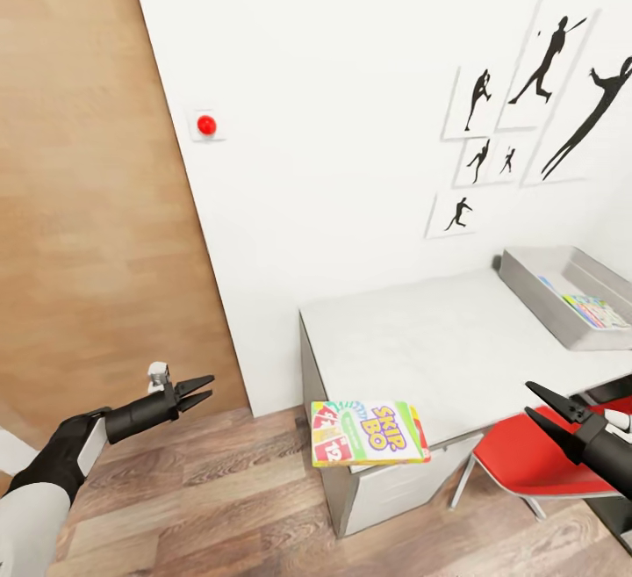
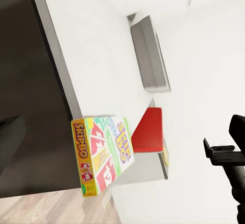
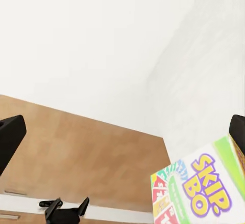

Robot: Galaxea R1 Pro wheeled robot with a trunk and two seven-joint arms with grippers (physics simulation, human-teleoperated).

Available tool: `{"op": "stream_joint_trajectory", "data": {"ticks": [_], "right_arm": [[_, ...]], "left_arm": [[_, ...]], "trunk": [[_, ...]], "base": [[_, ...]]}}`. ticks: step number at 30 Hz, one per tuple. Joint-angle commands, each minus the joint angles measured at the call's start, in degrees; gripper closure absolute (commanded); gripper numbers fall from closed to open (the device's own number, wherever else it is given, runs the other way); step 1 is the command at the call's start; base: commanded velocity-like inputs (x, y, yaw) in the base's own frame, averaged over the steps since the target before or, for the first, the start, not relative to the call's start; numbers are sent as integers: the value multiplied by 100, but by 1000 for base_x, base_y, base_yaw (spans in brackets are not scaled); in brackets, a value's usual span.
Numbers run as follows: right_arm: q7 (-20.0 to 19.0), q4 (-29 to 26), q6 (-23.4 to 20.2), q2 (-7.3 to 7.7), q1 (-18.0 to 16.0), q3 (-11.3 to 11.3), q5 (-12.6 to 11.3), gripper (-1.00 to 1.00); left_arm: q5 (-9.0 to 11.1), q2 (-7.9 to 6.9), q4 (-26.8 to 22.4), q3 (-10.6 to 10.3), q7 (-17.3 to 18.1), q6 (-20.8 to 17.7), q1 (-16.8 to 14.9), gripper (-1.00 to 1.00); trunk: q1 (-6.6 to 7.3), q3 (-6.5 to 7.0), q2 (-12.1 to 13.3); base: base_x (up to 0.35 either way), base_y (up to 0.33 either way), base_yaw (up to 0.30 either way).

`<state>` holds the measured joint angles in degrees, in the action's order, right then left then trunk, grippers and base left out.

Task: Put all the toys in the child's room - the three board games (two on the bed and one on the table), the two jigsaw puzzles on the table, and the tennis ball on the table - inside the toy box on the table in the child's room.

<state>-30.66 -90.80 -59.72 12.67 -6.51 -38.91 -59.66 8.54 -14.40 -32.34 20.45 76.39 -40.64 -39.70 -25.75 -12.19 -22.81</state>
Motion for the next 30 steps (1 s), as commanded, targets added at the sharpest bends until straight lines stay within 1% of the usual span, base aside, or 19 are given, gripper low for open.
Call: {"op": "stream_joint_trajectory", "data": {"ticks": [1,7,18,30], "right_arm": [[-45,1,-28,-1,-8,-6,42,-100],[-45,1,-28,-9,-8,3,42,-100],[-45,1,-28,-11,-8,9,53,-100],[-45,1,-28,-11,-8,10,51,-100]], "left_arm": [[7,-1,-1,7,16,-58,-3,-100],[15,-9,-1,18,22,-58,-3,-100],[24,-10,-1,29,25,-58,-3,-100],[25,-5,-1,25,25,-58,-3,-100]], "trunk": [[-3,-5,-11],[-3,22,-11],[-3,121,-11],[-3,234,-11]], "base": [[0,0,-185],[-7,1,-66],[-98,77,-4],[-7,6,54]]}}
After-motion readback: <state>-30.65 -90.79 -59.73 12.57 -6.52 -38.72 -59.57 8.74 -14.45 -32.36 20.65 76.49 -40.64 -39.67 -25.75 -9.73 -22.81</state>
